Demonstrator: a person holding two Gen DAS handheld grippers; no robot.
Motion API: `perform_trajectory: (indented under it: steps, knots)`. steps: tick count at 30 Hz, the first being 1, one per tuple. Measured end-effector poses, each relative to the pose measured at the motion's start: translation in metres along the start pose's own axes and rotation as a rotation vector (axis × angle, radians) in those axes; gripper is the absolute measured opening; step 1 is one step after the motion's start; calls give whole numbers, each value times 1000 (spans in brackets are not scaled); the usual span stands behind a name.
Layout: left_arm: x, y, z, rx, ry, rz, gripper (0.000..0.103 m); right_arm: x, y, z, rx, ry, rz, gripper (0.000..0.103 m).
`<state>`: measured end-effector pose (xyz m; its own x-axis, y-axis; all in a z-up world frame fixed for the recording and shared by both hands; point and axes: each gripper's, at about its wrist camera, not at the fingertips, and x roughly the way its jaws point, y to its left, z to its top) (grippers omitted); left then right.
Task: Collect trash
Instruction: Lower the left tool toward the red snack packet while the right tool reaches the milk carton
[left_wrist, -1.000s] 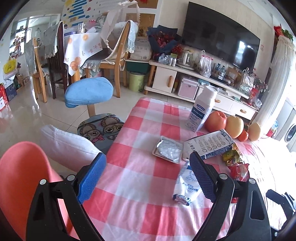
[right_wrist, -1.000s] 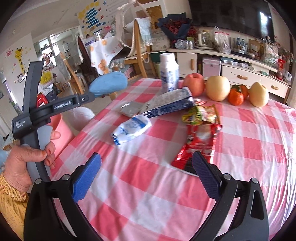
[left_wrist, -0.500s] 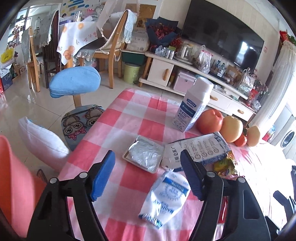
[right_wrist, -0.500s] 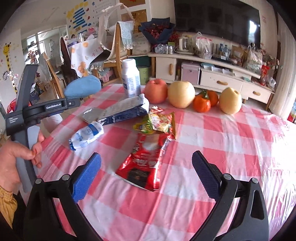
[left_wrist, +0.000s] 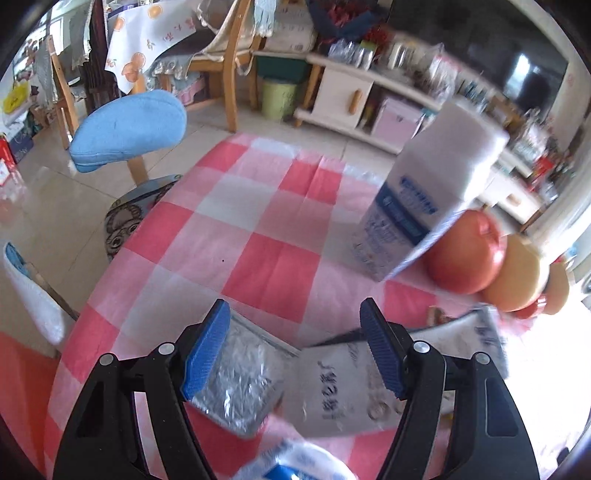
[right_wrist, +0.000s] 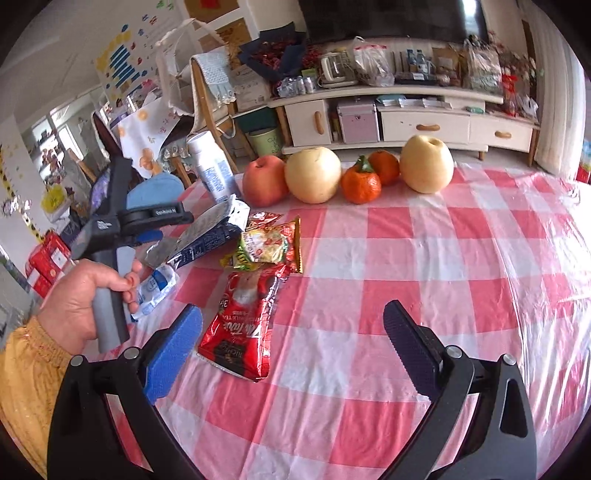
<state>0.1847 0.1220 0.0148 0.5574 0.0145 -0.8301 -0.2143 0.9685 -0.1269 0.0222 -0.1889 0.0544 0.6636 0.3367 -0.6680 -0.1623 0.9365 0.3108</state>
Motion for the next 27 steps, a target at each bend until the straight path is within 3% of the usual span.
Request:
perform_trajectory:
  steps: [3,8,12,18,21,24,27]
  knots:
    - [6,-8,-1,36,12,47,72,-2,-12,3,45,3,3,99]
    - [-4,-26,-21,123,12,41,72,-8,-26,7,93,-11,-28,99]
    - [-15,-61,-52,277,4,24,72,-16,-35,10,108,-39,-54,99]
    - [-30,-102,-93,403,46,-115,71,-22,-51,13,124,-66,-105,99]
    - [-42,-110,-107,410,61,-198,71,-25,-59,14,143,-70,-115,99]
    - [-56,-107,-110,385,18,-234,71,-25,-67,16,160,-66,-122,99]
    - [-78,-106,-109,374,-46,-329,72,-24,-72,17,179,-59,-122,99]
